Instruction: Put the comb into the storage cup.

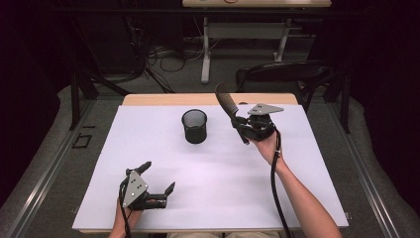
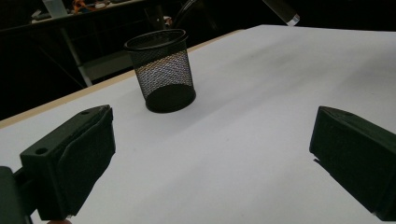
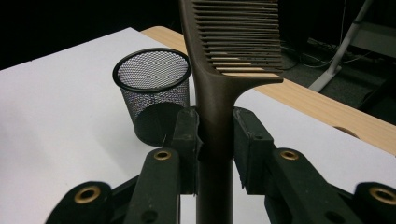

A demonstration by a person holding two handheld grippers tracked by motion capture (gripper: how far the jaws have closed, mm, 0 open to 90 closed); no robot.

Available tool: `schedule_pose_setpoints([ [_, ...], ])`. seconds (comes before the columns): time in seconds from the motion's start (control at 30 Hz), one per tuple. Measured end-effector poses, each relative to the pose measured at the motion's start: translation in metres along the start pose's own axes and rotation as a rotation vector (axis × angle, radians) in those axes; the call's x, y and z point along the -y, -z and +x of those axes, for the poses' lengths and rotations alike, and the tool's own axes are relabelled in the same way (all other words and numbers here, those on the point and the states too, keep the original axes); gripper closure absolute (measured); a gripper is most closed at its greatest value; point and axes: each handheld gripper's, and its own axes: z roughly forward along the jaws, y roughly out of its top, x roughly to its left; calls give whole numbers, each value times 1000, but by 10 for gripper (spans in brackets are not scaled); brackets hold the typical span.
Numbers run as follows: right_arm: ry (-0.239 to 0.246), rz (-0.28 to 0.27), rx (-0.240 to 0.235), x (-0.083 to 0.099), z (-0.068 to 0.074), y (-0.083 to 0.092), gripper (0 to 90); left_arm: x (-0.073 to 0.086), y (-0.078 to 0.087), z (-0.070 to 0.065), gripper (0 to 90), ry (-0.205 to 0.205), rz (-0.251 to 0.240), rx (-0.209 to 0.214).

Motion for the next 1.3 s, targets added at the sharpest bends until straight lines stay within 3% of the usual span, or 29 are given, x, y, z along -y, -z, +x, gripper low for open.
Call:
schedule_pose_setpoints([
  [1.3, 5, -67, -16, -17, 11, -14, 729, 0, 0, 0, 2, 0, -2, -1],
])
